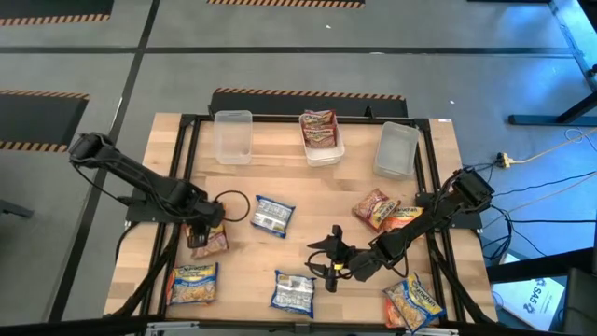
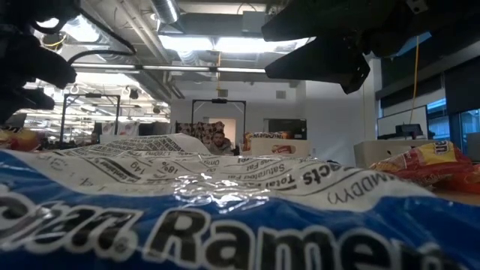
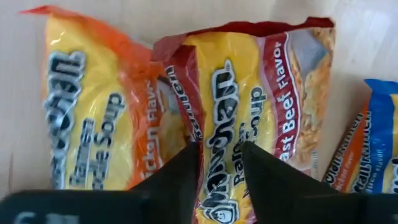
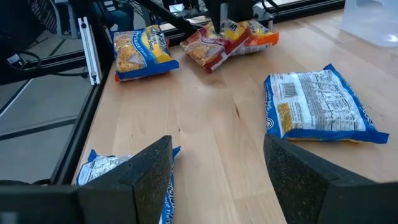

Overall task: Sort Maruchan noodles
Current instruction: Put the red noodle pack into the white bin

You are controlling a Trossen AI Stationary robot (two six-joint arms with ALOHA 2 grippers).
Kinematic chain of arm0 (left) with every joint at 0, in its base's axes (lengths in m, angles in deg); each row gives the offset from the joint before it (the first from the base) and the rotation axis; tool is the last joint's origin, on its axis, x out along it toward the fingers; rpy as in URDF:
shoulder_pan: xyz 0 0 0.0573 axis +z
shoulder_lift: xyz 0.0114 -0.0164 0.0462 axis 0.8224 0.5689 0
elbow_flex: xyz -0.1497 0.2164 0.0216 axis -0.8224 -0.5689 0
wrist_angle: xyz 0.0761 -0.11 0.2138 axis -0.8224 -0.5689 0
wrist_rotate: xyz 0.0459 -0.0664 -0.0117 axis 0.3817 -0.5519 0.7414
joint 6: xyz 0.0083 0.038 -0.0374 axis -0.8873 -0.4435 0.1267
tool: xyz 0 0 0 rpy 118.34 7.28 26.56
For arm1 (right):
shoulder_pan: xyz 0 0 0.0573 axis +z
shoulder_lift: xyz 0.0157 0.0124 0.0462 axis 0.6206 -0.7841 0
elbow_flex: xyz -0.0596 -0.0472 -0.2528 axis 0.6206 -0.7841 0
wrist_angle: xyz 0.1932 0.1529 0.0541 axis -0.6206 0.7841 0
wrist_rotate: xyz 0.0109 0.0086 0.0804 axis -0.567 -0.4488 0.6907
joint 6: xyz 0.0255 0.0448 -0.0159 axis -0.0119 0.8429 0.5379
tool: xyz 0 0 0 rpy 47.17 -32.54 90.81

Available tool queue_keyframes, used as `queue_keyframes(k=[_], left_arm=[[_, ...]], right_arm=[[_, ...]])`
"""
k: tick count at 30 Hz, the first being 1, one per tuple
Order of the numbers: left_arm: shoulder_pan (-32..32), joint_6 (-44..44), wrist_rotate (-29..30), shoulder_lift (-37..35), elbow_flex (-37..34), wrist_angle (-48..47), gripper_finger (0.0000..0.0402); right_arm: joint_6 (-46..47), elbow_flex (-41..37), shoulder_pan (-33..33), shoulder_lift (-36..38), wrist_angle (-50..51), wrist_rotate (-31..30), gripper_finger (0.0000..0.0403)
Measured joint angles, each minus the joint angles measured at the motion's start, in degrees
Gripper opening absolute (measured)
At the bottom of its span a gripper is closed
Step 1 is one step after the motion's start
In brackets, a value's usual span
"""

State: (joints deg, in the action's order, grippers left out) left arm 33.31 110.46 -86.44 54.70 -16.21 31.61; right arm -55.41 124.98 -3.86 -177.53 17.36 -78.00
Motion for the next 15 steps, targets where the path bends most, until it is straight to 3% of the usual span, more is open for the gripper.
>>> queue_keyframes(k=[6,15], left_arm=[[0.0,-4.1,0.5,1.0,0.0,4.7,0.0013],[0.0,-6.0,1.4,1.0,2.7,4.3,0.0001]], right_arm=[[0.0,0.0,0.0,0.0,0.0,-0.5,0.0239],[0.0,0.0,0.0,0.0,0.5,1.2,0.0239]])
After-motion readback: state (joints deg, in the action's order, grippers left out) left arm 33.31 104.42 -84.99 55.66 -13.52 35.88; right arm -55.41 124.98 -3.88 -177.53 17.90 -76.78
